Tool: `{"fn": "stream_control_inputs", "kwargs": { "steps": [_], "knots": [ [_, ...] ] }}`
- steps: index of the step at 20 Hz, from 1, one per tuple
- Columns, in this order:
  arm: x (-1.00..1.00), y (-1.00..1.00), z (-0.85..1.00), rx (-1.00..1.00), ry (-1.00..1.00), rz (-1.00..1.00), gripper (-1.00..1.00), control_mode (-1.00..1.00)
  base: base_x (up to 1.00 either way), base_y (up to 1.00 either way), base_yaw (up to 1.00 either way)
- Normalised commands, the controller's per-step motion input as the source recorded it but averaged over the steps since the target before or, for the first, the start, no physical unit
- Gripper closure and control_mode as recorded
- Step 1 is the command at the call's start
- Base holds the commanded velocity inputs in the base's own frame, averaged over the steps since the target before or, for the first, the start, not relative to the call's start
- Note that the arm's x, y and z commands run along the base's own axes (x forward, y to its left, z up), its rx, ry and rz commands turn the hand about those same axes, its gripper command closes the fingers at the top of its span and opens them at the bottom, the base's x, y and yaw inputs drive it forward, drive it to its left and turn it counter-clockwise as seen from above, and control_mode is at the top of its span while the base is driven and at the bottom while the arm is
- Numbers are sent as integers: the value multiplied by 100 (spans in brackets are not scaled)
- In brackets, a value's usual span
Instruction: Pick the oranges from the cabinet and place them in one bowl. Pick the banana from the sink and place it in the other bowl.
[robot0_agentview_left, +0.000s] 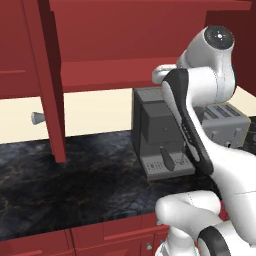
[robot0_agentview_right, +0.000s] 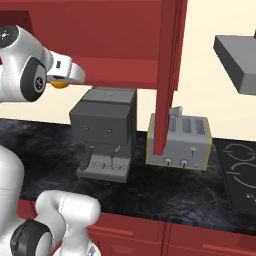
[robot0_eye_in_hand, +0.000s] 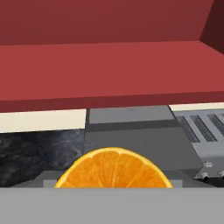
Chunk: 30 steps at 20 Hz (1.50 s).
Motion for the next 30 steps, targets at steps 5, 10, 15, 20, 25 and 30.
{"fn": "stream_control_inputs", "kwargs": {
  "steps": [5,10,15,20,25,30],
  "knots": [
    [-100,-11,-21,0,9,-2,100,-100,0,0,0],
    [-100,-9,-26,0,9,-3,100,-100,0,0,0],
    [-83,-11,-37,0,12,-4,100,-100,0,0,0],
    [-26,-1,-15,1,4,-2,100,-100,0,0,0],
    [0,0,0,0,0,0,100,100,-8,0,0],
    [0,0,0,0,0,0,100,100,-61,0,-1]
  ]
}}
